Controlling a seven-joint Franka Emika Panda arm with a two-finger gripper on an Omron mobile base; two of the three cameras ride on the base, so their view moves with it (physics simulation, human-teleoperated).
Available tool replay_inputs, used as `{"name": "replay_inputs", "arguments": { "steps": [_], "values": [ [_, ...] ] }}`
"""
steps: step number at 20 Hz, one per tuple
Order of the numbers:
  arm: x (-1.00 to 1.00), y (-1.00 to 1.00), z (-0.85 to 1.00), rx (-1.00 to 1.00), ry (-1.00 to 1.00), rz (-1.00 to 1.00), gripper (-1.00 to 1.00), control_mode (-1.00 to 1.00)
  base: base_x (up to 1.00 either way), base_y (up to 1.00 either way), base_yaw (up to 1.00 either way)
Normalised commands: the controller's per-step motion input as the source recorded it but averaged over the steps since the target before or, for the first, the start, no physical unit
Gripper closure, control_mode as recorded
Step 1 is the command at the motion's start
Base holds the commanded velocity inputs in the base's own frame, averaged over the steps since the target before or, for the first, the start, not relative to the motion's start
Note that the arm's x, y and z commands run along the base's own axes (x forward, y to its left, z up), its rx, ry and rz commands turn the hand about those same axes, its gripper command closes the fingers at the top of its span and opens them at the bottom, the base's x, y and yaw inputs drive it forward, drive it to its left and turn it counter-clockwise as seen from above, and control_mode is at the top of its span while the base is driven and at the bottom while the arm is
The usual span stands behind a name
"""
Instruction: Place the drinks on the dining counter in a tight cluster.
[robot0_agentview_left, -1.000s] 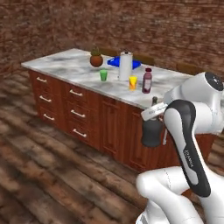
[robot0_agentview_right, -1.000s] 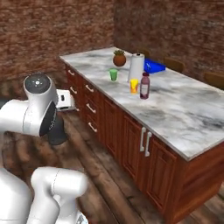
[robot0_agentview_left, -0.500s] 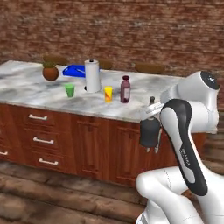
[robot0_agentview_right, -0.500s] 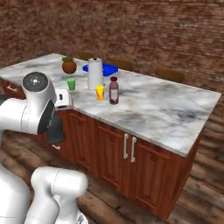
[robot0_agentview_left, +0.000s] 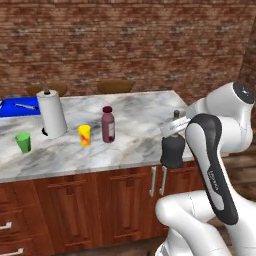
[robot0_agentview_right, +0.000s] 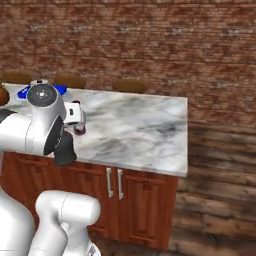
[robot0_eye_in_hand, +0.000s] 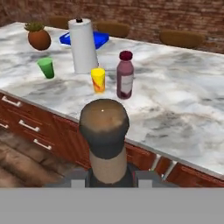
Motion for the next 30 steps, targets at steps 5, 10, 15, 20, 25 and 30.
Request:
{"name": "replay_inputs", "arguments": {
  "steps": [5,10,15,20,25,30],
  "values": [
    [0.00,0.00,0.00,0.00,0.00,0.00,1.00,1.00,0.62,0.26,-0.29],
    [0.00,0.00,0.00,0.00,0.00,0.00,1.00,1.00,0.22,0.01,-0.06],
    [0.00,0.00,0.00,0.00,0.00,0.00,1.00,1.00,0.62,0.21,-0.09],
    [0.00,0.00,0.00,0.00,0.00,0.00,1.00,1.00,0.30,0.01,-0.01],
    [0.53,0.07,0.00,0.00,0.01,0.00,1.00,-1.00,0.10,0.02,0.00],
    [0.73,0.08,-0.13,0.01,0.00,0.07,1.00,-1.00,0.00,0.00,0.00]
  ]
}}
